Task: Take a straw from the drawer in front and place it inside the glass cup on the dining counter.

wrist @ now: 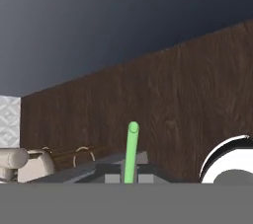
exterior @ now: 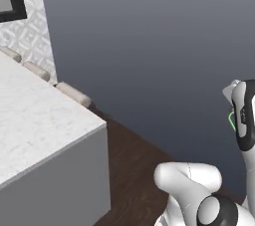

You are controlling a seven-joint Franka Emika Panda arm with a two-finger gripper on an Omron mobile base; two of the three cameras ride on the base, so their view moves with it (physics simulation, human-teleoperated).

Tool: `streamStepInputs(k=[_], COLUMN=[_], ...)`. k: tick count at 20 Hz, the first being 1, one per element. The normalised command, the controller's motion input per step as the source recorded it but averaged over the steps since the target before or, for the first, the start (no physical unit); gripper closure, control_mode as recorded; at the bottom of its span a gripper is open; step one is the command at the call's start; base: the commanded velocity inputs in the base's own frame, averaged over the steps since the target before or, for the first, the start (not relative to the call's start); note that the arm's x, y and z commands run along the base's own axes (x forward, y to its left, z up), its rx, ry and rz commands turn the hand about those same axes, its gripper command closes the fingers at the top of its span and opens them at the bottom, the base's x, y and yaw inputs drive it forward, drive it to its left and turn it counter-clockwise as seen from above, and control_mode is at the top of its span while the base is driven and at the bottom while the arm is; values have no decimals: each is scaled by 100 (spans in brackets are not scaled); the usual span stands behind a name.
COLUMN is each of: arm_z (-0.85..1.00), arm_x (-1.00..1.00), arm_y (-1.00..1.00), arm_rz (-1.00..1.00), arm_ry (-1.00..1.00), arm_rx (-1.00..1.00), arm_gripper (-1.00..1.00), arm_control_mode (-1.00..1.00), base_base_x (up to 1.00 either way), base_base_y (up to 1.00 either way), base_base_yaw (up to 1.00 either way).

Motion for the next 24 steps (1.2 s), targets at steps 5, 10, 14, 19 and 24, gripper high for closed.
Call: streamStepInputs(k=[5, 10, 14, 19, 24], arm_z=[0, 0, 0, 0, 0], arm_x=[0, 0, 0, 0, 0], arm_y=[0, 0, 0, 0, 0], arm_rz=[0, 0, 0, 0, 0], arm_ry=[0, 0, 0, 0, 0], arm_rx=[0, 0, 0, 0, 0], arm_gripper=[100, 100, 100, 100, 100], arm_control_mode=[100, 100, 100, 100, 100], base_base_x=[96, 95, 76, 63, 63], base_base_y=[-49, -50, -62, -72, -68], base_base_yaw=[49, 49, 48, 45, 46])
